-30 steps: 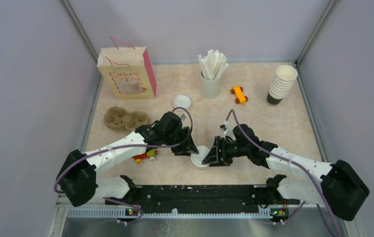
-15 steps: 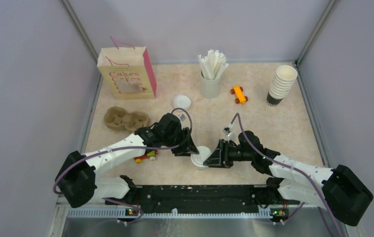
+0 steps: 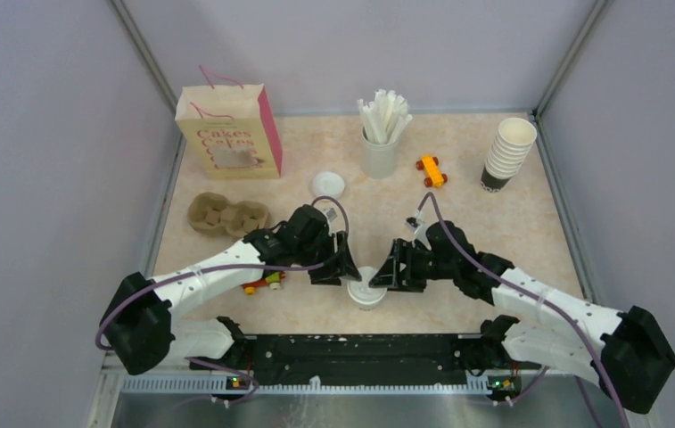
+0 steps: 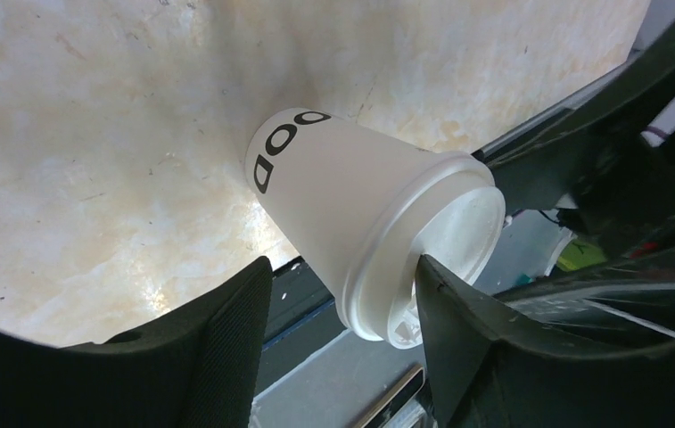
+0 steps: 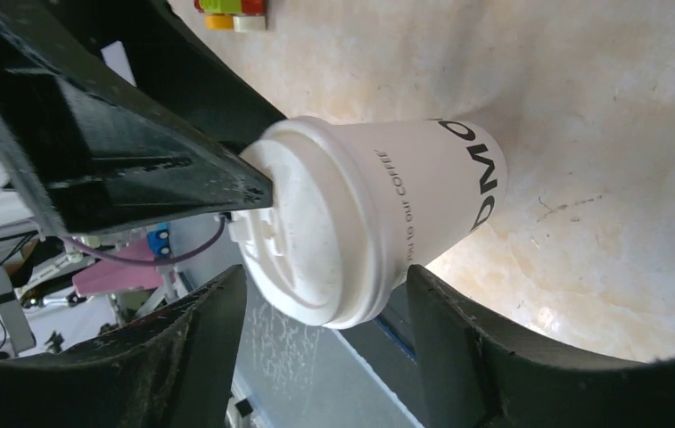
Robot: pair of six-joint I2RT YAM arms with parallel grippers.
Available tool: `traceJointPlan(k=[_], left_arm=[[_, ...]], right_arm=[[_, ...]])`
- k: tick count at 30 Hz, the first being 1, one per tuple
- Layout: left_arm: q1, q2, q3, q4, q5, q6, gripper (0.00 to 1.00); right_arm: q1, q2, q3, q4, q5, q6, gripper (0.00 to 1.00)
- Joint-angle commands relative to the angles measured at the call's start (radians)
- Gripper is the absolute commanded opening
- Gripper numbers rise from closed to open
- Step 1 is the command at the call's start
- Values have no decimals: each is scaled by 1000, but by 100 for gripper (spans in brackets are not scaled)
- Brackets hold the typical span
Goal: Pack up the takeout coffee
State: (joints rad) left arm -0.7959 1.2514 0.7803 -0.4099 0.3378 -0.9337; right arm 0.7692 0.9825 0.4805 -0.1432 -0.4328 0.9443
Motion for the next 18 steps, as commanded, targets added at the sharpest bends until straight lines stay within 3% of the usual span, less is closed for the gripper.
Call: traceJointPlan(k=[1, 8, 10, 18], left_arm=[[-11, -38, 75, -39, 11, 41, 68], [-10, -58, 175, -16, 23, 81, 82], [-10, -62, 202, -30, 19, 88, 82], [-7, -126, 166, -187, -120, 52, 52]], right_arm=[[-4, -90, 136, -231, 95, -54, 67], [-4, -126, 262, -331, 119, -69, 65], [-2, -118, 294, -364, 137, -84, 63], [-2, -45, 331, -300, 113, -55, 51]])
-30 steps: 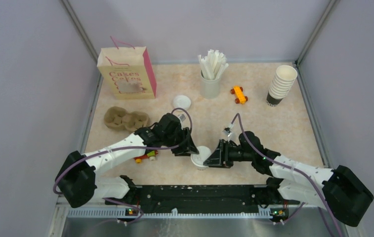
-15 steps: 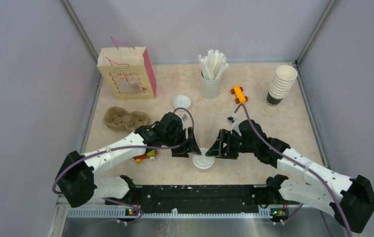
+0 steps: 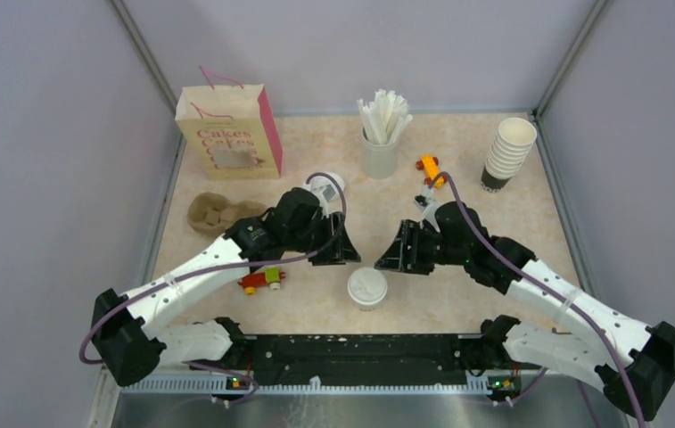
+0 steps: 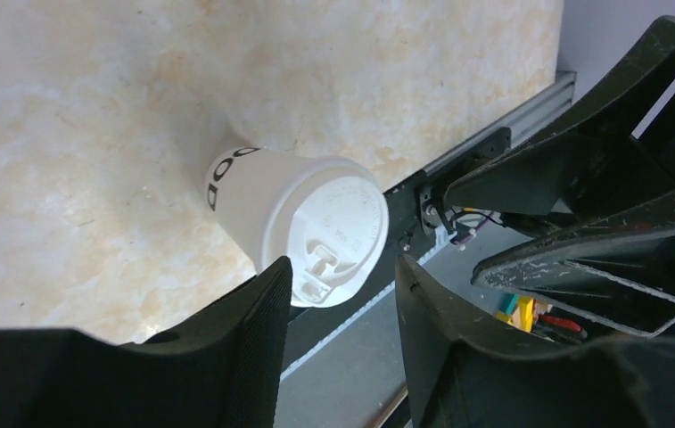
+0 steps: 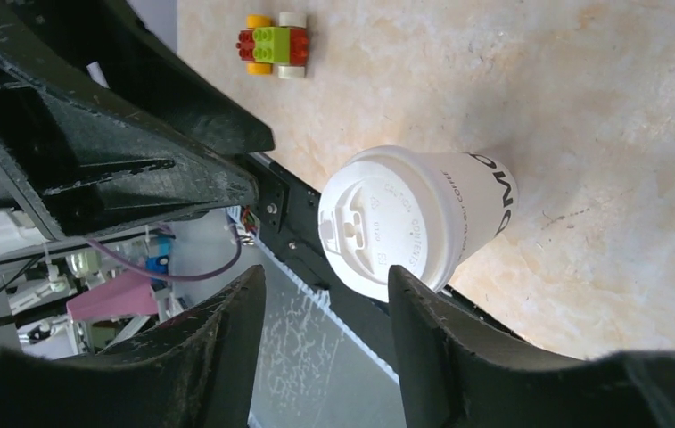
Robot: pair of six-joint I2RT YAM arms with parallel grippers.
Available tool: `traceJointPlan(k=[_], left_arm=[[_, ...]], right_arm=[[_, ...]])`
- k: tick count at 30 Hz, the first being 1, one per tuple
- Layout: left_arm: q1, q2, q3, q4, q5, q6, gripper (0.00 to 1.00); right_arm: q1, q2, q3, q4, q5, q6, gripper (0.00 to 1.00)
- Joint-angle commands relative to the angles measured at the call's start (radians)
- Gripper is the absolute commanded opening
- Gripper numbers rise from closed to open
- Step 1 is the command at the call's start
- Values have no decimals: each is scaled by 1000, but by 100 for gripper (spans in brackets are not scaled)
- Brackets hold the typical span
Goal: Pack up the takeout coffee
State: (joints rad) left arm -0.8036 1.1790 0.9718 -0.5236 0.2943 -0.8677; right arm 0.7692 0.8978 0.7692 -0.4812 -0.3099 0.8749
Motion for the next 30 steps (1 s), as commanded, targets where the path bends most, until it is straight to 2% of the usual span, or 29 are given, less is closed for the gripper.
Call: traceJointPlan(k=[1, 6, 17, 22, 26, 30], left_arm=[[2, -68, -47, -64, -82, -20, 48], [5, -113, -159, 11, -72, -57, 44], [6, -67, -252, 111, -6, -70, 40], [6, -24, -248, 137, 30, -60, 41], [7, -21, -188, 78, -5, -33, 44], [6, -47, -115, -28, -89, -6, 57]], right_arm=[[-3, 48, 39, 52, -3, 21, 50], [-2, 84, -15, 154, -18, 26, 47], [-2, 108, -91, 154, -11, 21, 46], [-2, 105, -38, 89, -1, -16, 47], [-2, 112, 99, -33, 51, -99, 59], [15, 137, 213, -135, 134, -167, 72]])
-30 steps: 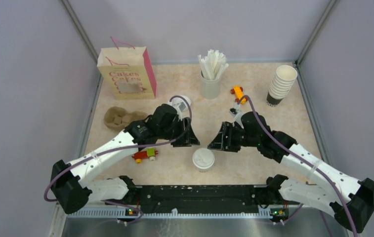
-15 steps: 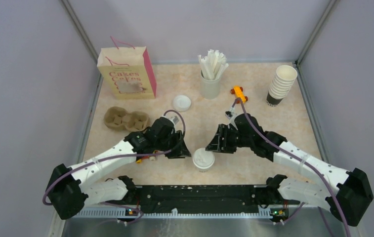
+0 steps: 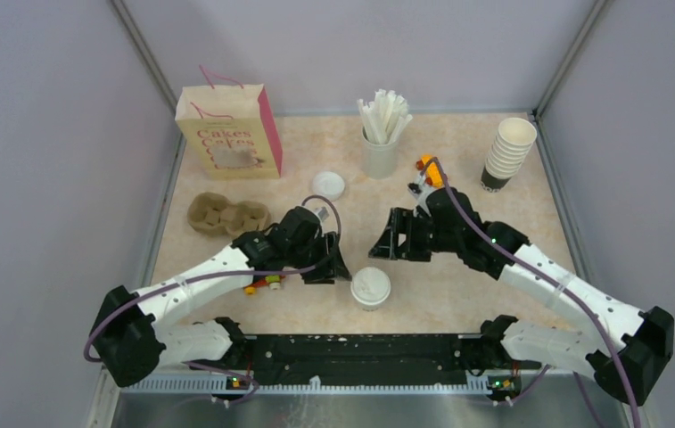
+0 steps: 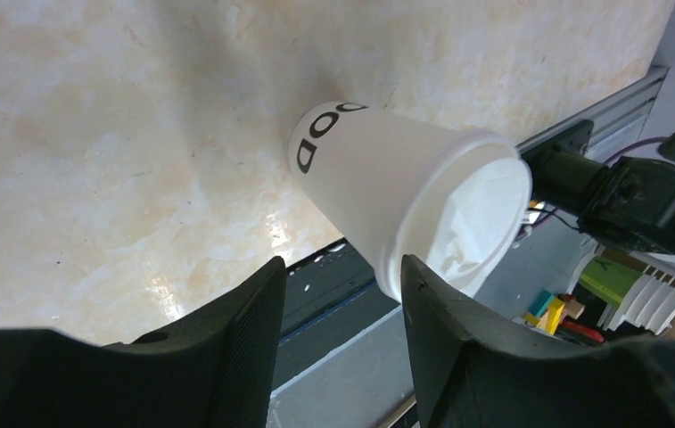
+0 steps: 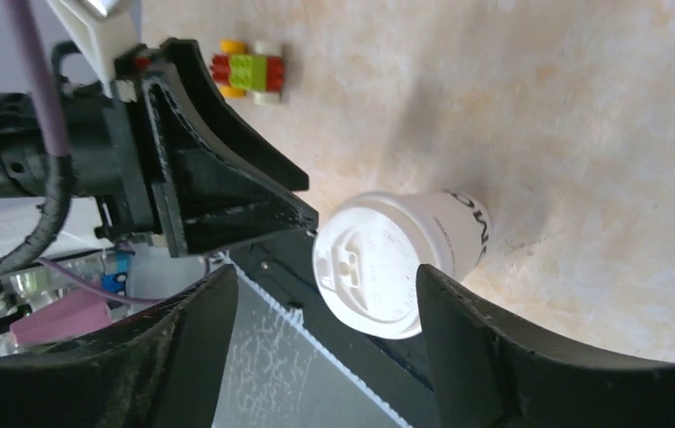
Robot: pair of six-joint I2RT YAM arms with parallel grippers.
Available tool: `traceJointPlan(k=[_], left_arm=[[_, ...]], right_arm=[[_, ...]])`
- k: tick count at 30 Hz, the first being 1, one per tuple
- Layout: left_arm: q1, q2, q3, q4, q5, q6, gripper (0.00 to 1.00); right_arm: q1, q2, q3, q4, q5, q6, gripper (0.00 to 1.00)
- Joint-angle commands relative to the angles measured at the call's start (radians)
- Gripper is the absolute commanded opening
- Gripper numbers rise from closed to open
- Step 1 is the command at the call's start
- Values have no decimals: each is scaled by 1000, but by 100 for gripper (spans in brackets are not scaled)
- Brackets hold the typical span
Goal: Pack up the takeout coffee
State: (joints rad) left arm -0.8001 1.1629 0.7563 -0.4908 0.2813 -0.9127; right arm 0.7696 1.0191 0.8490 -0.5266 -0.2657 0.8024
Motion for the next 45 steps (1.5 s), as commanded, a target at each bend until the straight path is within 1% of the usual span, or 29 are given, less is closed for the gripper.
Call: traceJointPlan(k=[1, 4, 6, 7, 8, 11, 14, 17, 21, 23, 29, 36, 43, 45], left_arm=[[4, -40, 122, -89, -105, 47, 61], [5, -80, 202, -185, -206, 68, 73], [4, -115, 252, -243, -274, 82, 82], [5, -136, 273, -271, -324, 85, 94], [5, -160, 291, -294, -362, 86, 98], [5, -249, 317, -348, -483, 84, 99], [5, -348, 322, -375, -570, 87, 99], [5, -427, 321, -387, -623, 91, 99], [5, -492, 319, -399, -663, 96, 99], [5, -515, 315, -399, -679, 101, 99], [5, -535, 317, -397, -711, 132, 99], [6, -522, 319, -396, -718, 145, 99], [5, -514, 320, -386, -726, 163, 99], [5, -510, 322, -383, -729, 165, 99]], right_arm=[[33, 26, 157, -113, 124, -120, 75], [95, 71, 243, -190, 221, -178, 79], [140, 100, 275, -214, 251, -189, 80], [162, 114, 290, -227, 261, -189, 81], [182, 127, 301, -239, 292, -190, 82], [234, 155, 326, -274, 347, -180, 83], [276, 161, 331, -280, 389, -168, 85], [322, 186, 333, -296, 429, -164, 87], [382, 224, 334, -282, 482, -171, 89], [389, 241, 341, -284, 496, -169, 90], [415, 299, 359, -285, 503, -199, 93], [450, 377, 399, -351, 565, -204, 94], [453, 396, 369, -346, 558, -200, 94], [453, 395, 351, -335, 556, -197, 92]])
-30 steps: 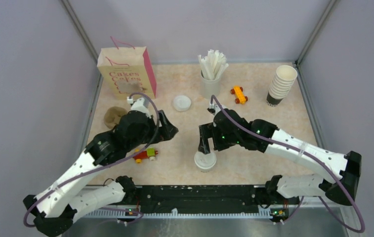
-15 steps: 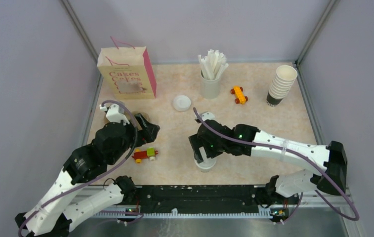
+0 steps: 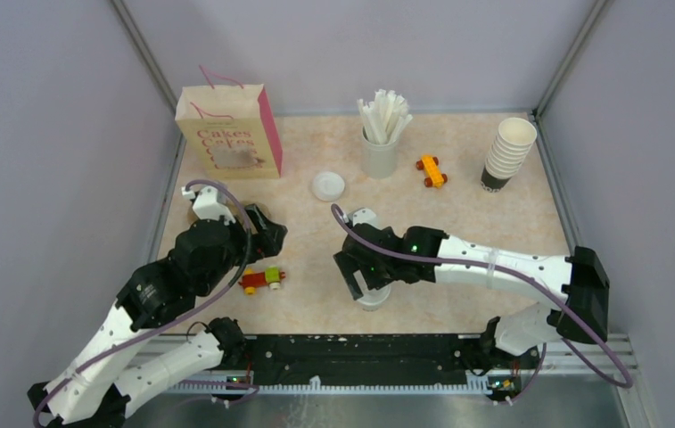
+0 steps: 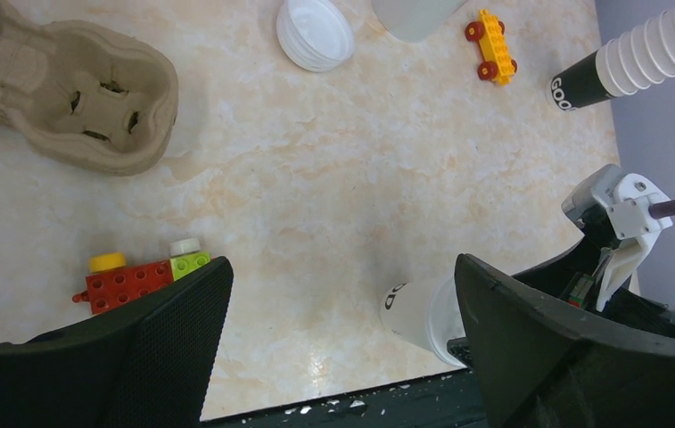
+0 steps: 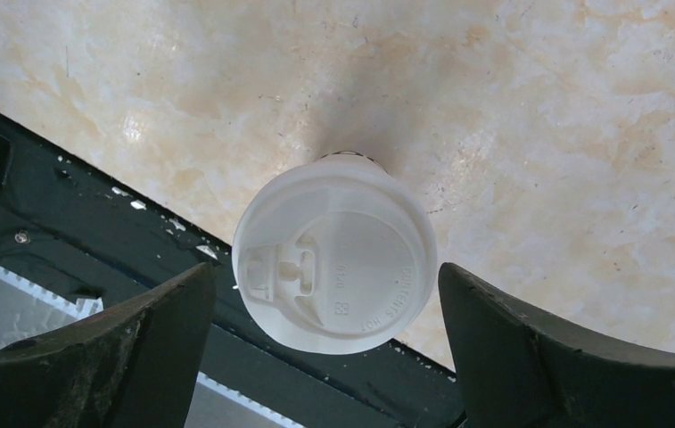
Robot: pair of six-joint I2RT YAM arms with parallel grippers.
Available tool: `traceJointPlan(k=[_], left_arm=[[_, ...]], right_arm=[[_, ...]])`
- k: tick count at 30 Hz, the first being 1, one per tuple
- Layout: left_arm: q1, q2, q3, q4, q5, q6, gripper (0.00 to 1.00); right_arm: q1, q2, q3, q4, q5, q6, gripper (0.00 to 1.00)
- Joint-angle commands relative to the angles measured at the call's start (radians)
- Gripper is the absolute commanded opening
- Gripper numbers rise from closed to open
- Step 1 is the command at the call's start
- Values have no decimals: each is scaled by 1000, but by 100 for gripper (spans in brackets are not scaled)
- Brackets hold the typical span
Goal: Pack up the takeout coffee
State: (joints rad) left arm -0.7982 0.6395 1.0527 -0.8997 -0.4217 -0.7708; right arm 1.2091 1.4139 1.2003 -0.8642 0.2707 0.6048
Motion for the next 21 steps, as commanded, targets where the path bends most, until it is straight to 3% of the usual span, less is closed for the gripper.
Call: traceJointPlan(k=[1, 12, 17, 21], left_arm=[[3, 16, 25, 28, -26, 25, 99], [3, 18, 15, 32, -27, 20, 99], [3, 10, 14, 26, -35, 17, 99], [3, 10, 16, 27, -34, 19, 99]], right_arm=[[13, 0, -7, 10, 14, 0, 91], [14, 17, -48, 33, 5, 4, 86], [14, 9, -37, 19, 39, 16, 76], [12, 0, -25, 3, 56, 29, 74]])
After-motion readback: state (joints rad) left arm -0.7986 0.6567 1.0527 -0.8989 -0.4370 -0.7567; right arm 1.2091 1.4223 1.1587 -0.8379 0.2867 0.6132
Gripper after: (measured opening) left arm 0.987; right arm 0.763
